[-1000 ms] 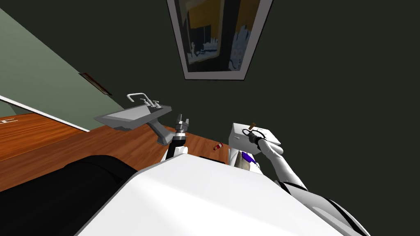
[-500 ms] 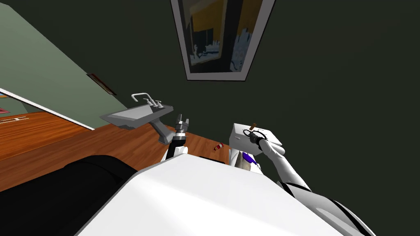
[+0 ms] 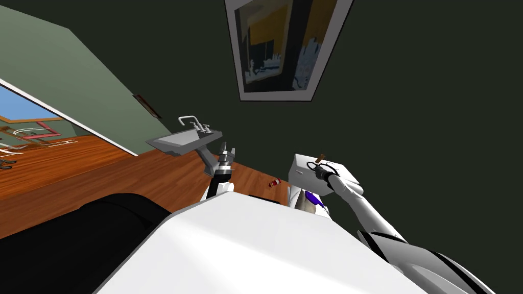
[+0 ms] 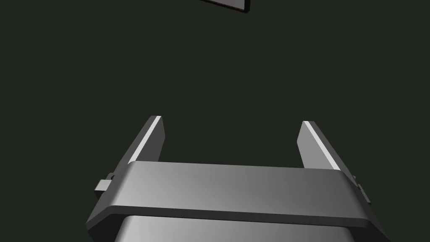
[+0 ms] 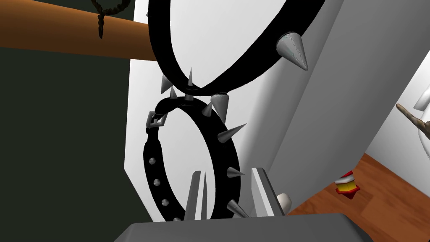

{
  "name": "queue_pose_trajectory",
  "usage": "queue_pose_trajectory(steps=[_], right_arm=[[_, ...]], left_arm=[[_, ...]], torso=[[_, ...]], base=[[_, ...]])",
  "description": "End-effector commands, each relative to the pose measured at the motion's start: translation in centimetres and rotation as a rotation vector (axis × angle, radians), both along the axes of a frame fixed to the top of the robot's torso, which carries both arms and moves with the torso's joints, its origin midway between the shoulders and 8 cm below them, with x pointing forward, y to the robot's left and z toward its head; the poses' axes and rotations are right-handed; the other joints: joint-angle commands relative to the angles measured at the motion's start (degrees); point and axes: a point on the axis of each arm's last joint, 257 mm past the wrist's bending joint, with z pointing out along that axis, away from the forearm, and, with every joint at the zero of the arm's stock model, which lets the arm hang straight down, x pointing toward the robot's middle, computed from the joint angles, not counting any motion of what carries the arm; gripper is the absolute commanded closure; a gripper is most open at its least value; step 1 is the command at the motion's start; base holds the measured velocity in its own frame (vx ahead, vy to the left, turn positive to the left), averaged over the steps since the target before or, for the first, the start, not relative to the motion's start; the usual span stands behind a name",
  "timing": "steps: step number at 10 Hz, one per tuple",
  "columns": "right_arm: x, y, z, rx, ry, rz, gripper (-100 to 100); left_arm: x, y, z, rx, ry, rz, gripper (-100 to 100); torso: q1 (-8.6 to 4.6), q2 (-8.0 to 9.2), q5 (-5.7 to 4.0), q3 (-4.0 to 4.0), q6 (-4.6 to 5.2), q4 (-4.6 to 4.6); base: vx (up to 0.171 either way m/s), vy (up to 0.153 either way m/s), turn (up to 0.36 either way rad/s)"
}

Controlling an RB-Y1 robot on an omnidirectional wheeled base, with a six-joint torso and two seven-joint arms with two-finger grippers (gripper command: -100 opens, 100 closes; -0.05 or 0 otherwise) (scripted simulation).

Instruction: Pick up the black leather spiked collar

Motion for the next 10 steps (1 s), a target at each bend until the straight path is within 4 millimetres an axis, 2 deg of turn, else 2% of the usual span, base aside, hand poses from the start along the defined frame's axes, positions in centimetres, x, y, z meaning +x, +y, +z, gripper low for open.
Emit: queue_pose_trajectory(steps=[1,2,3,4,5,7,8,9,10], right_arm=[[-0.2,-0.7,0.0,0.006,-0.002,-0.012,100],[-0.7,-2.2,0.1,0.000,0.001,-0.030,100],[-0.6,-2.2,0.1,0.006,-0.001,-0.031,100],[-1.2,-3.7,0.3,0.001,0.001,-0.052,100],[-1.2,-3.7,0.3,0.006,0.000,-0.053,100],[-2.3,-6.9,0.7,-0.008,0.003,-0.098,100],[-2.3,-6.9,0.8,0.001,-0.001,-0.102,100],[-3.0,-8.7,1.1,-0.009,-0.001,-0.128,100],[-2.5,-7.8,0.9,-0.004,0.002,-0.114,100]], left_arm=[[0.0,0.0,0.0,0.000,0.000,0.000,0],[0.0,0.0,0.0,0.000,0.000,0.000,0],[0.0,0.0,0.0,0.000,0.000,0.000,0],[0.0,0.0,0.0,0.000,0.000,0.000,0],[0.0,0.0,0.0,0.000,0.000,0.000,0],[0.0,0.0,0.0,0.000,0.000,0.000,0],[0.0,0.0,0.0,0.000,0.000,0.000,0],[0.0,0.0,0.0,0.000,0.000,0.000,0],[0.0,0.0,0.0,0.000,0.000,0.000,0]], torso=[[0.00,0.00,0.00,0.00,0.00,0.00],[-0.02,-0.04,-0.01,-0.02,0.01,-0.01],[0.01,-0.03,0.00,-0.02,-0.03,-0.02],[-0.02,-0.04,-0.01,-0.04,0.02,-0.03],[-0.03,-0.02,0.02,-0.02,0.03,-0.02],[-0.04,-0.05,0.01,-0.05,0.04,-0.04],[0.04,-0.02,0.01,-0.03,-0.02,-0.04],[0.04,-0.04,0.03,-0.04,0.05,-0.04],[0.03,-0.05,0.06,-0.04,0.06,-0.03]], base=[[-0.027,0.018,0.052],[-0.042,0.029,0.135],[-0.034,0.017,0.067],[-0.037,0.022,0.104],[-0.031,0.015,0.052],[-0.049,0.034,0.159],[-0.041,0.031,0.068],[-0.039,0.037,0.108],[-0.017,0.013,0.015]])
